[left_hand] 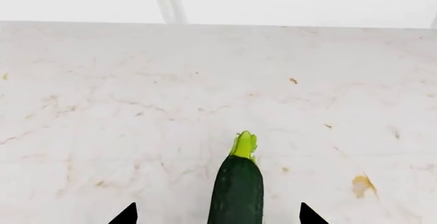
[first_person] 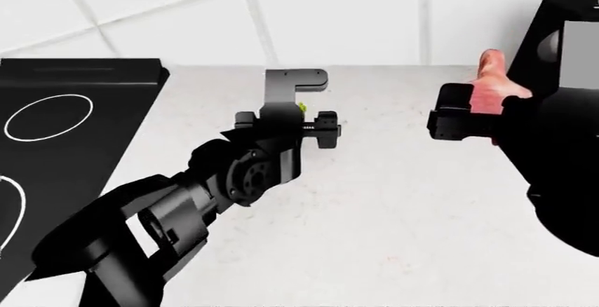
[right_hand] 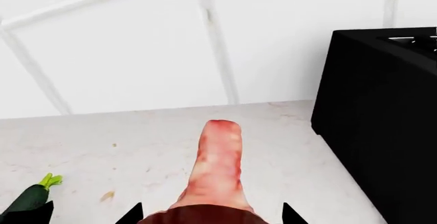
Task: Place both pans onto different burners. Then place the zucchini and the pork chop on different pans.
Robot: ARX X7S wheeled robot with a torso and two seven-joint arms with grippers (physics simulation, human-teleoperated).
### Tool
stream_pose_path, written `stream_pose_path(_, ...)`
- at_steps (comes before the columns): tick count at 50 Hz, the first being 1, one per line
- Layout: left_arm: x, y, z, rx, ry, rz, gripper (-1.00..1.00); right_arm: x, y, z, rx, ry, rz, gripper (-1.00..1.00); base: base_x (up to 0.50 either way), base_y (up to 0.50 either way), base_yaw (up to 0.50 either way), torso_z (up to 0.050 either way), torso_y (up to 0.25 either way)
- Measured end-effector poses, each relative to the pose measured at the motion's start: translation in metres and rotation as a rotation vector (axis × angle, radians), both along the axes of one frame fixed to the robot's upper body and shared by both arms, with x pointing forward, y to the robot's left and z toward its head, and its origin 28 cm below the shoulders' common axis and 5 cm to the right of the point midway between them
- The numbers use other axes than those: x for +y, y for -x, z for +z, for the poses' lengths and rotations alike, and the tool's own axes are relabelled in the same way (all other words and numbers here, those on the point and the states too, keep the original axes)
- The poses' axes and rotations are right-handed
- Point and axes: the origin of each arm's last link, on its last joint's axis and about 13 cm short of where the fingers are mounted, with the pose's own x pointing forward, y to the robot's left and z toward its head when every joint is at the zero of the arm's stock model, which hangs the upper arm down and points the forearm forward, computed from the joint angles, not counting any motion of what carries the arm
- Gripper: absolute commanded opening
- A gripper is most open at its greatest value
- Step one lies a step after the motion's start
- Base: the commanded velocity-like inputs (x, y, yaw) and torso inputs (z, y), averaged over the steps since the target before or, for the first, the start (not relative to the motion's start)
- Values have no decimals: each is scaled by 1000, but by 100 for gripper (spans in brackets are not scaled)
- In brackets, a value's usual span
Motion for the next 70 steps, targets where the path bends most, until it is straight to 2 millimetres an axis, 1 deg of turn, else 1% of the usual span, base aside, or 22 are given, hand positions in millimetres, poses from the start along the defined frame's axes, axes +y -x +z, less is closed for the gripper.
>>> stream_pose_path(5,-12,5,15,-51,16,-68,100,1,-1,-1,6,-2,2,-100,16,0,-3,0,-200)
stream_pose_path(13,-11,4,15,-40,36,-67,100,2,-1,-3,11,-4,9,-100,9,-1,-3,0,-3)
stream_pose_path(14,-11,4,15,-39,37,-67,-100,2,-1,-3,11,-4,10,-100,0,0,-3,0,-13)
stream_pose_path(35,-15,6,11,-66,56,21,-100,3,-1,-5,14,-7,17,-100,4,0,1,0,-3)
stream_pose_path(44,-6,5,0,-52,24,46,-100,4,-1,-7,17,-10,20,-100,0,1,1,0,237)
stream_pose_path(52,2,9,1,-68,11,42,-100,4,0,-7,14,-13,21,-100,2,0,0,0,250)
stream_pose_path(57,12,19,6,-108,9,10,-100,3,1,-7,7,-18,22,-100,0,0,1,0,77)
stream_pose_path(61,24,33,13,-168,-5,-28,-100,3,4,-8,-5,-17,21,-100,0,0,0,0,0)
stream_pose_path(65,40,51,21,-253,-29,-67,-100,3,7,-9,-28,-17,20,-100,0,0,0,0,0)
stream_pose_path(70,65,75,31,-349,-45,-90,-100,3,14,-12,-68,-12,17,-100,0,0,0,0,0)
